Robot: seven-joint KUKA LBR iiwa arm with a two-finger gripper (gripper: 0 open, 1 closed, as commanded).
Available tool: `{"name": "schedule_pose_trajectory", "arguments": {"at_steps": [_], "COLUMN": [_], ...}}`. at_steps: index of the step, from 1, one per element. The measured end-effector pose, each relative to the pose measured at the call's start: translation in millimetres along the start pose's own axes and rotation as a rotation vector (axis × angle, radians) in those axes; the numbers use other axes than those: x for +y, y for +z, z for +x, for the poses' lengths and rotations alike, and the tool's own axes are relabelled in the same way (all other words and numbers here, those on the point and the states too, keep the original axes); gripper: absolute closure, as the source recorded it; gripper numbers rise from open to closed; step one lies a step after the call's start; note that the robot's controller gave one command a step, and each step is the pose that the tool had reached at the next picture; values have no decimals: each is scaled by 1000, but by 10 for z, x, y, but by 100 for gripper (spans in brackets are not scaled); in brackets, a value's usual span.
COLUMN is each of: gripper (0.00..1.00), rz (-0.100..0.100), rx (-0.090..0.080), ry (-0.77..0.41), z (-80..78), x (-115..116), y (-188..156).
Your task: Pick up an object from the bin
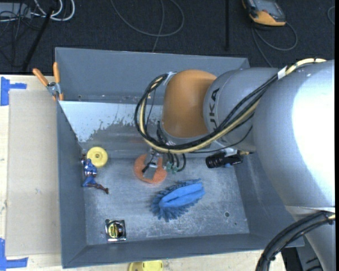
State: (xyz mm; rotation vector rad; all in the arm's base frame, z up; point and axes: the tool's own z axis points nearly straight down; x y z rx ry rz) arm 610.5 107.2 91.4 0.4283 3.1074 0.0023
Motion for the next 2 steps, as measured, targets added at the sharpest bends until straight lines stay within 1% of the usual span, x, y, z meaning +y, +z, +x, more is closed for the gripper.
{"name": "schedule_pose_trajectory", "arguments": {"at_steps": [1,2], "gripper": [100,100], "rz": [-3,-2], "rx": [-2,-2], "ry": [-57,-56], "z": [411,409], "x": [175,174], "y": [-1898,-1880]}}
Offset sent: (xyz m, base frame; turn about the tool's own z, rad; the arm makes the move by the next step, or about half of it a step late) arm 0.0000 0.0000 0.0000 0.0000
